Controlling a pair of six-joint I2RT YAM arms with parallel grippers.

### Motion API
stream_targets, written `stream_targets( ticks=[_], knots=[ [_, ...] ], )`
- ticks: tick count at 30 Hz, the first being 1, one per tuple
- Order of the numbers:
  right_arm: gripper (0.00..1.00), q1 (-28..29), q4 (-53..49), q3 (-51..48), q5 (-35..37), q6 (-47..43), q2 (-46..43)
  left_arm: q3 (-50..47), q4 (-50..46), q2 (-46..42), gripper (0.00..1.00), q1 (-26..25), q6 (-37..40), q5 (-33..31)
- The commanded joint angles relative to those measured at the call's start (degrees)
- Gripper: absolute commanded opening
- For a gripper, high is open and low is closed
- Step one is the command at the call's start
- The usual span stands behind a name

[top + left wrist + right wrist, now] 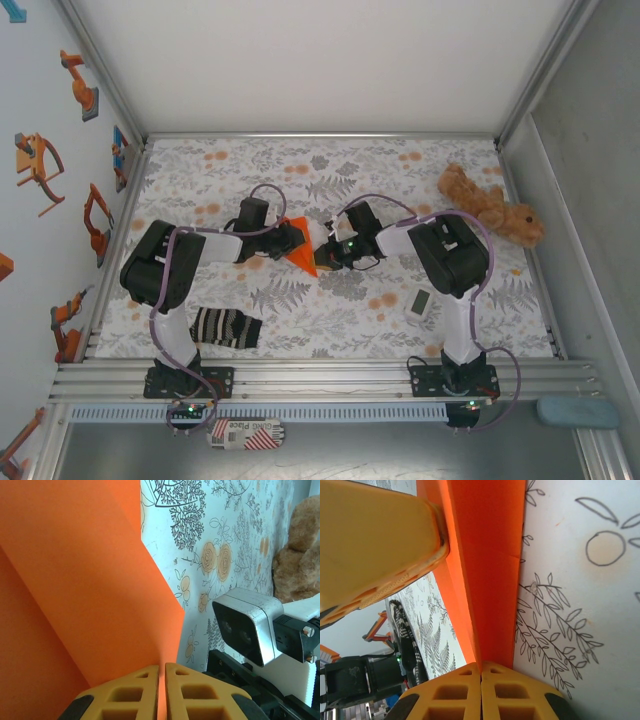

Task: Fold a paper plane with a square sheet of paper (pick it up from the middle)
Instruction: Fourth fold the wing at the center of the table.

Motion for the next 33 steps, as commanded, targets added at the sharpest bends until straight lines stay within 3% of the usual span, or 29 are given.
stream_targets(
  ticks=[1, 33],
  knots=[
    [0.06, -0.14, -5.75, -0.47, 5.34, -1.99, 2.45, 1.44, -1.6, 0.89, 0.11, -0.35, 0.14, -0.54],
    [0.08, -0.05, -9.71, -0.02, 7.91, -3.12, 2.62, 1.51, -5.66, 1.55, 0.11, 0.0, 0.49, -4.14]
  ],
)
